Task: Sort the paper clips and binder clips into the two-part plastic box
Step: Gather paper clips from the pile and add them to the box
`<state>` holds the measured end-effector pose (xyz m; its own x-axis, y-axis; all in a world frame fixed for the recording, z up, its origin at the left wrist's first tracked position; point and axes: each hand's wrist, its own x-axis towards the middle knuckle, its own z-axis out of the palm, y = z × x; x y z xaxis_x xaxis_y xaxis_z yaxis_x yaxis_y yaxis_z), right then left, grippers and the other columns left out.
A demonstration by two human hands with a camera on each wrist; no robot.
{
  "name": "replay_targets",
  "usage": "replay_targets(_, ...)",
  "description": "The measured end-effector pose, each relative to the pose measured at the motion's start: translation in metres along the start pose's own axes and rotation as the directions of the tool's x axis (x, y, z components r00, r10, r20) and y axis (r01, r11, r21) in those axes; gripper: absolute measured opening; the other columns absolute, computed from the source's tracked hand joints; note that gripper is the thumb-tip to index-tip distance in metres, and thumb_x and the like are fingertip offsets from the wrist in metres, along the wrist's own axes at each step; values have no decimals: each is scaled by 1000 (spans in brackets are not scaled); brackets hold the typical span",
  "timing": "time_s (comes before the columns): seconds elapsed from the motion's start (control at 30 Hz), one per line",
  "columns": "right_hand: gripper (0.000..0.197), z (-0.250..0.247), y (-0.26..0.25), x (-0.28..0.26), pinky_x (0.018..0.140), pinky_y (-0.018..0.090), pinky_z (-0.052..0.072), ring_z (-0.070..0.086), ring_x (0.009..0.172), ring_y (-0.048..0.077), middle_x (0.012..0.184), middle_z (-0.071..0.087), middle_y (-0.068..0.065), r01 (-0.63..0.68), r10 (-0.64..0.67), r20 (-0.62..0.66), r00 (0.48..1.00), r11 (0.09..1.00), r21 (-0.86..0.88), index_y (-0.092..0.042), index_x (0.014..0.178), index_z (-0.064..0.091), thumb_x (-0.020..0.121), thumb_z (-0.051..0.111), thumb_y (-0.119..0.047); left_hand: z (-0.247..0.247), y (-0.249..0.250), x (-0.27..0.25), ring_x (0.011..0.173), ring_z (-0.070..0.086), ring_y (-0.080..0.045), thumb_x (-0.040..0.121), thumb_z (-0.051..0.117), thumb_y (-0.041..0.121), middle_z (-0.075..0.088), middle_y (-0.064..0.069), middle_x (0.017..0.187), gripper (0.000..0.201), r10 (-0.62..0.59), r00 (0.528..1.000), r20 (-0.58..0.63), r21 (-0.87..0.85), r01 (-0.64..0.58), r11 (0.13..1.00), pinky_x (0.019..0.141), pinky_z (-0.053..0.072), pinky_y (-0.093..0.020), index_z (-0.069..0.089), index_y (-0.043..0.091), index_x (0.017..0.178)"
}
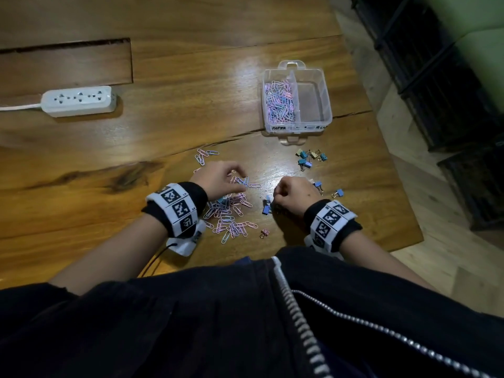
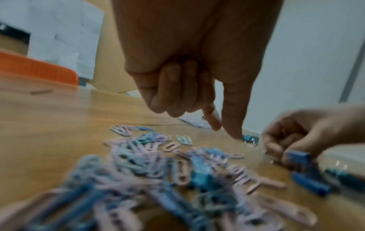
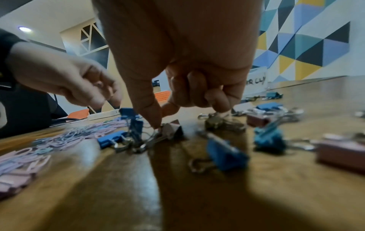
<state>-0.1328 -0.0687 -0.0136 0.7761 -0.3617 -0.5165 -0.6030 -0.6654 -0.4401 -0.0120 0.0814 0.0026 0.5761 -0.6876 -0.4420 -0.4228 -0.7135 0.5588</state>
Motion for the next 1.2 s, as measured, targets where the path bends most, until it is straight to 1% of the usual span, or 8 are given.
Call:
replay_targets(0.23,2,-10,27,2,61,24,49,57,75,15,93,61,2,-58,66,-117,991,996,71,-18,86,54,86,56,-17,-1,-28,-14,89,56,-17,80,62,42,62,3,95,25,-64,995,78,472,20,881,68,43,-25,59,26,99)
replay_targets(0.33,4,-12,27,-1,77,37,53,58,84,21,93,62,6,-36,60,-228,972,993,109,-17,85,54,85,57,-19,4,-35,-16,95,60,-19,79,62,48,65,1,100,34,-78,996,39,448,52,892,72,48,-26,59,28,106)
replay_targets(0.47,21,-5,12,-14,80,35,51,58,89,20,97,61,5,57,-44,-75,996,982,183,-13,89,56,78,67,-27,7,-41,-18,94,59,-20,80,62,47,62,2,95,33,-110,992,59,405,77,911,74,45,-28,57,23,102)
replay_targets(0.67,36,10,4,-19,78,28,40,46,88,14,99,54,0,94,-95,-2,996,993,-74,-19,93,55,71,70,-43,2,-43,-20,82,52,-17,77,66,44,52,6,78,29,-157,974,162,292,105,951,64,33,-26,46,22,80)
replay_targets(0.83,25,4,14,-16,83,29,41,52,100,18,108,57,3,76,-77,-11,997,995,-59,-18,93,54,75,69,-28,-5,-21,-21,55,38,-7,72,76,27,45,5,62,31,-91,985,145,-84,104,991,59,32,-25,45,24,66)
replay_targets(0.97,28,5,12,-15,86,36,46,53,95,20,101,57,2,86,-88,-43,995,994,-63,-20,94,53,75,65,-36,15,11,-25,46,30,0,75,73,16,36,10,55,22,-8,995,97,-346,41,937,64,38,-17,53,13,86)
replay_targets(1.07,26,8,3,-16,85,33,40,52,92,19,97,55,1,107,-113,-61,992,989,-104,-20,95,54,74,61,-35,25,12,-22,43,31,-4,78,69,26,35,8,53,25,5,997,77,-292,18,956,49,30,-22,53,19,96)
replay_targets(1.2,24,9,-7,-19,84,31,35,43,82,16,87,47,-2,116,-136,-152,979,985,-131,-17,98,54,76,55,-25,-5,-23,-10,68,54,-20,86,58,31,58,-1,74,15,-156,967,-202,72,174,982,64,43,-28,59,23,98)
